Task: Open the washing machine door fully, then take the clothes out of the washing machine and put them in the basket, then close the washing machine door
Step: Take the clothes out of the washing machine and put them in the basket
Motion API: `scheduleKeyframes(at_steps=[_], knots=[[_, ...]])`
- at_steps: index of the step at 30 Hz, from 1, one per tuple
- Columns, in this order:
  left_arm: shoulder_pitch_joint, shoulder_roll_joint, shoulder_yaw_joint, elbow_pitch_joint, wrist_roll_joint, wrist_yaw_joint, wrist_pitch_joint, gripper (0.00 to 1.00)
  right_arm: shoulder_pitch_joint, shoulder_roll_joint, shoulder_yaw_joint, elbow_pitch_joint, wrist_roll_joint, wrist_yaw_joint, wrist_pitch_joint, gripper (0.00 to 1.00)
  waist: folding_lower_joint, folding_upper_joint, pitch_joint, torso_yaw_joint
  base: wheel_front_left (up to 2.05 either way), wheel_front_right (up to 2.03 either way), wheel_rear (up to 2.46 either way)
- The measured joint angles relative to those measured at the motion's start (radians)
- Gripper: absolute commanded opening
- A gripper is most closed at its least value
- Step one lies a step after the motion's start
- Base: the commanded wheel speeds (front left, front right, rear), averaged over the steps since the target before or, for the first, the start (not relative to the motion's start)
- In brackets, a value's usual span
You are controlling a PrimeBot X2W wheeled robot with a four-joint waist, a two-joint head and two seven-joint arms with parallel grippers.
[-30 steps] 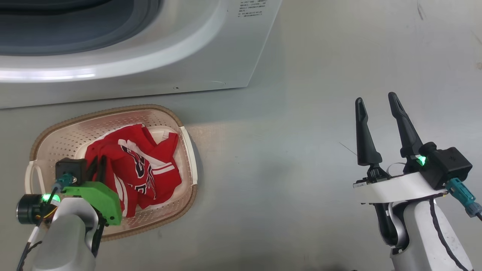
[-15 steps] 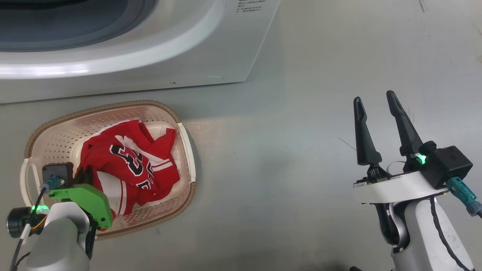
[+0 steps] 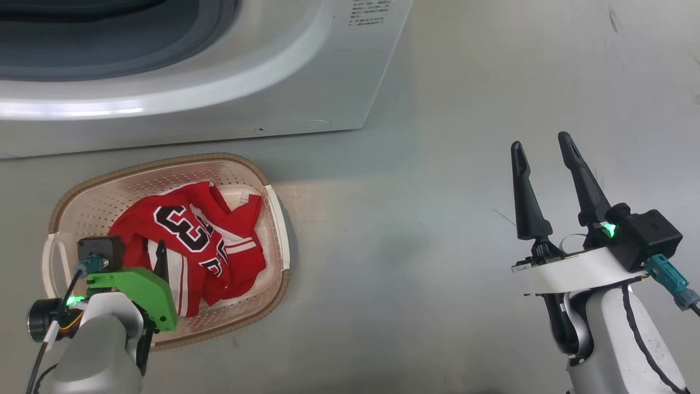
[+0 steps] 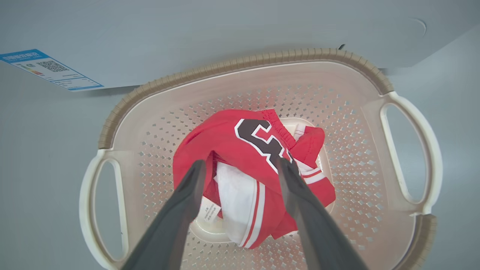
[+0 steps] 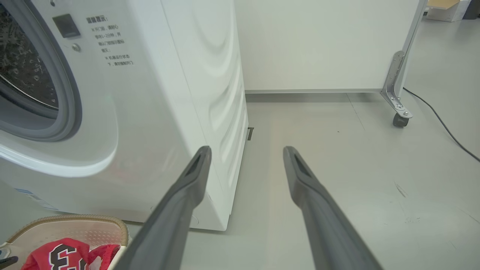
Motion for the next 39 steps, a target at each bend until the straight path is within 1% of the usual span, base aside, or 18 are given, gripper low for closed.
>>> scheduleKeyframes(at_steps=[10,13,21,26,30,39], knots=[[0.0,-0.014,-0.02,0.007,0.004,-0.023,-0.038,1.0,-0.001,0.0,-0.002,0.027,0.002,0.006,0.0,1.0,0.0,0.0,-0.076,0.016,0.0,0.0,0.0],[0.0,-0.016,-0.028,-0.012,0.019,-0.03,-0.053,1.0,0.0,0.0,-0.008,0.036,0.003,0.006,0.0,1.0,0.0,0.0,-0.108,0.022,0.0,0.0,0.0],[0.002,-0.03,-0.049,-0.083,0.02,-0.048,-0.056,1.0,0.005,0.0,-0.034,0.051,0.018,0.006,0.0,1.0,0.0,0.0,-0.186,0.046,0.0,0.0,0.0],[0.006,-0.039,-0.051,-0.248,0.027,-0.049,-0.056,1.0,0.028,0.0,-0.063,0.056,0.038,0.006,0.0,1.0,0.0,0.0,-0.242,0.07,0.0,0.0,0.0],[0.024,-0.044,-0.053,-0.351,0.028,-0.054,-0.056,1.0,0.05,0.001,-0.086,0.061,0.045,0.006,0.0,1.0,0.0,0.0,-0.283,0.094,0.0,0.0,0.0],[0.135,-0.048,-0.053,-0.519,0.036,-0.057,-0.056,1.0,0.097,0.003,-0.116,0.061,0.054,0.006,0.0,1.0,0.0,0.0,-0.374,0.144,0.0,0.0,0.0]])
